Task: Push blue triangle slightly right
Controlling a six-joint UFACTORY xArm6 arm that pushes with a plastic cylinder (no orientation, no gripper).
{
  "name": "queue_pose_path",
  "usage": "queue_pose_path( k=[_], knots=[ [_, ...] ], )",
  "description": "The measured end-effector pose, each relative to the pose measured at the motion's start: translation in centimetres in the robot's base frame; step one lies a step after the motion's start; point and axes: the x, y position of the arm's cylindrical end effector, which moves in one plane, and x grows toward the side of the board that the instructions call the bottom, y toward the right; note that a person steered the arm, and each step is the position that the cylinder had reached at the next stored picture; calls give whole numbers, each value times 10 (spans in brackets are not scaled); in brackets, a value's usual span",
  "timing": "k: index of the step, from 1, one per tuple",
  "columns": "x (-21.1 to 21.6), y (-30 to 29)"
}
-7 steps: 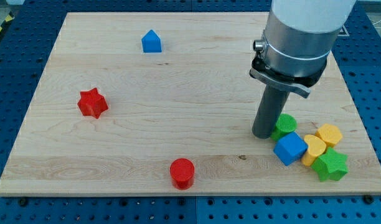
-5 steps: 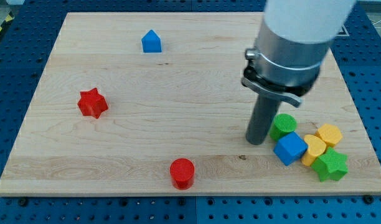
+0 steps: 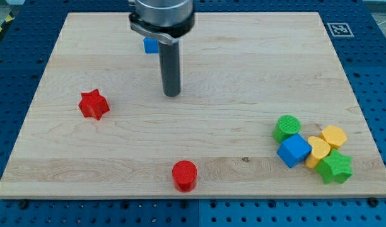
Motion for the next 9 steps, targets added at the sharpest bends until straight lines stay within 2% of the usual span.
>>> queue_pose_path(
  k=[4,5,7,9],
  knots=[
    [-104,-99],
    [-116,-82],
    [-116,-71],
    [-116,-34]
  ],
)
